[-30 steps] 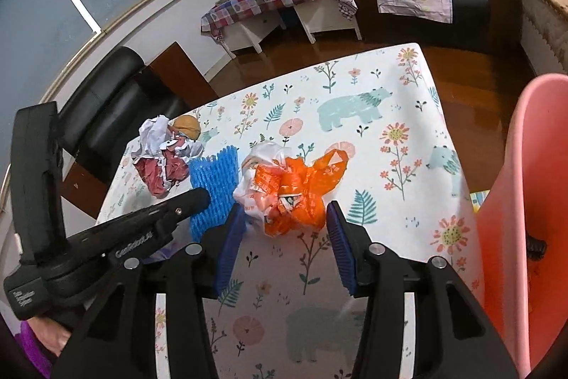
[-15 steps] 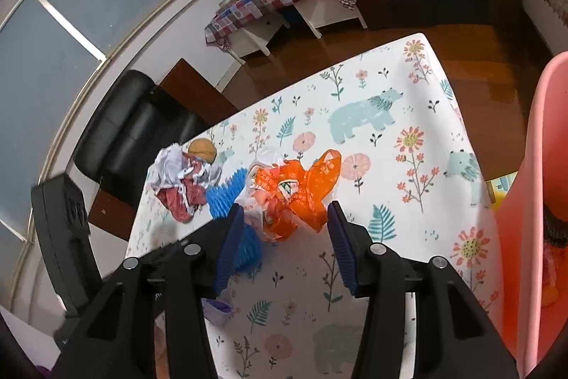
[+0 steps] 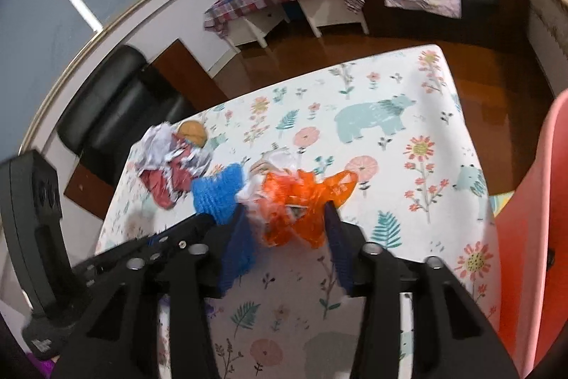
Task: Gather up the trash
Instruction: 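Grasp the blue foam net with the left gripper while the right grasps the orange plastic bag, then carry both items over the pink bucket and open both grippers to drop them, then move both grippers back over the table toward the remaining items, then grasp the purple rolled cloth with the right gripper while the left grasps the red-white bundle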
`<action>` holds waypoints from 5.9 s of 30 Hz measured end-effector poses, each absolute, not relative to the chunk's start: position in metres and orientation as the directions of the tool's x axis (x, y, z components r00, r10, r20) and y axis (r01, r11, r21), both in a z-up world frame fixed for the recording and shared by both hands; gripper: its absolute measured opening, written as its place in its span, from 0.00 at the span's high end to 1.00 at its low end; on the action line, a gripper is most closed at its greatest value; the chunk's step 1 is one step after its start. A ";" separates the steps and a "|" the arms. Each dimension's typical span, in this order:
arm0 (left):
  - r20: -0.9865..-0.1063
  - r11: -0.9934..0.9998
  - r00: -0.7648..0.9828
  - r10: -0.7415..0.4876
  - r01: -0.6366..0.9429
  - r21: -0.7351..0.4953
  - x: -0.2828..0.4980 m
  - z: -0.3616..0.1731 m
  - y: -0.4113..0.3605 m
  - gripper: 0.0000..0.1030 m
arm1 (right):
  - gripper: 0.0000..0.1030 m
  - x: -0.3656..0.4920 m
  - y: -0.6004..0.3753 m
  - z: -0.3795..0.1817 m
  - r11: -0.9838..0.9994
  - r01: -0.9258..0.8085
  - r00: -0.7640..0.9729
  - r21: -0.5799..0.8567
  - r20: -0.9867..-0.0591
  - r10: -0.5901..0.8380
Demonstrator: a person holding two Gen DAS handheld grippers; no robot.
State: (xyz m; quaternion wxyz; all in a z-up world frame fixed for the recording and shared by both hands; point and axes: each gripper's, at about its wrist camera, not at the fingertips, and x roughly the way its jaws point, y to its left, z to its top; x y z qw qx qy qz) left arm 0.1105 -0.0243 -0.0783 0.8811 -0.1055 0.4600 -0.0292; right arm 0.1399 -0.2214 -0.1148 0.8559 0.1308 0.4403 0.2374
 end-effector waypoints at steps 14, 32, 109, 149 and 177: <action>-0.784 0.977 0.602 -0.148 -0.036 -0.212 0.072 -0.059 -0.025 0.94 | 0.67 0.090 -0.233 -0.098 0.888 -0.318 0.554 0.331 -0.696 0.457; -0.702 0.976 0.686 -0.190 0.053 -0.213 0.016 -0.007 -0.063 0.94 | 0.67 0.028 -0.272 -0.062 0.911 -0.310 0.669 0.273 -0.618 0.413; -0.731 0.931 0.599 -0.327 0.335 -0.142 0.033 -0.016 -0.236 0.57 | 0.58 0.001 -0.435 -0.089 0.914 0.026 0.740 0.406 -0.622 0.255; -0.708 0.964 0.658 -0.256 0.226 -0.139 -0.005 -0.006 -0.149 0.57 | 0.58 -0.036 -0.342 -0.058 0.926 -0.263 0.751 0.271 -0.546 0.372; -0.694 0.982 0.719 -0.018 -0.117 -0.148 -0.041 -0.021 0.054 0.56 | 0.57 -0.019 -0.169 -0.071 0.718 -0.687 0.467 0.113 -0.687 0.556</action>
